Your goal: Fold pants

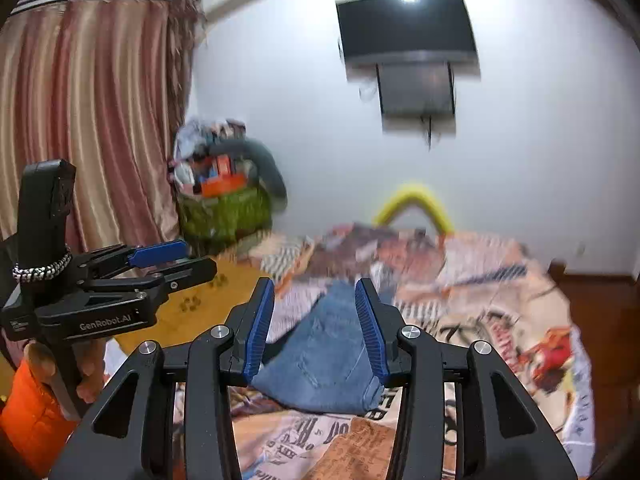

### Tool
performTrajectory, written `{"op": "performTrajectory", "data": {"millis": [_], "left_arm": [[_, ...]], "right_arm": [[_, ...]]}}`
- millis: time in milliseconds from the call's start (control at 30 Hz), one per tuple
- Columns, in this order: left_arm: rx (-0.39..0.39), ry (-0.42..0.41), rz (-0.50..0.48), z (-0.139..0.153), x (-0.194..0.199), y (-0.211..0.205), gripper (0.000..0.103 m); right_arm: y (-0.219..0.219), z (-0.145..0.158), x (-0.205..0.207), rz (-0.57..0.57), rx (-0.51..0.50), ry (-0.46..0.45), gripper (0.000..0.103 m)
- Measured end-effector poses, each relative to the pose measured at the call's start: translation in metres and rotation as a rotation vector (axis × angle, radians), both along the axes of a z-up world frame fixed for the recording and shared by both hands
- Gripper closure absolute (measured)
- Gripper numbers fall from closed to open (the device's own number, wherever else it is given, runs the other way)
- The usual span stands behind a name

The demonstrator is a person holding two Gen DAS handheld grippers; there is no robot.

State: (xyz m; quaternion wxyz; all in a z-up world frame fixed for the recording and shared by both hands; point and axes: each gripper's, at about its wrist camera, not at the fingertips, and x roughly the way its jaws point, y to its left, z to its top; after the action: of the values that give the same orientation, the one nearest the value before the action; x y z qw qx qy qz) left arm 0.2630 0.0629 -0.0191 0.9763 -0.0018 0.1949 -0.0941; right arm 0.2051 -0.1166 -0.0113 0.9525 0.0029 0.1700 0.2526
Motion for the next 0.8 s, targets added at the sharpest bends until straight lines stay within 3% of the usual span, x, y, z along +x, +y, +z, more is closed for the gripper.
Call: {"op": "performTrajectory", "data": {"millis": [200,333,433,567,800], "left_arm": [[-0.014,-0.153,0.041,0.036,-0.080,-0.011,0.042],[-0.012,-0.194,0.043,0.041,-0.117,-0.019,0.028],[-0.006,-0.207,0.055,0.042,-0.133,-0.023,0.020],[-0.002,-0.229,0.077,0.041,-0.145,-0.025,0.003],[-0.001,-0.251,0.094,0.037,-0.161,-0.024,0.000]], "right_arm": [[-0.014,0.027,-0.062,-0.029,0.019,-0.105,0.065],[-0.019,0.034,-0.089,-0.046,0.033,-0.146,0.064],[-0.022,0.034,-0.098,-0.063,0.040,-0.168,0.043],[-0.020,0.035,-0.107,-0.095,0.024,-0.196,0.022],[-0.017,0.038,-0.113,-0.137,0.011,-0.225,0.002]]}}
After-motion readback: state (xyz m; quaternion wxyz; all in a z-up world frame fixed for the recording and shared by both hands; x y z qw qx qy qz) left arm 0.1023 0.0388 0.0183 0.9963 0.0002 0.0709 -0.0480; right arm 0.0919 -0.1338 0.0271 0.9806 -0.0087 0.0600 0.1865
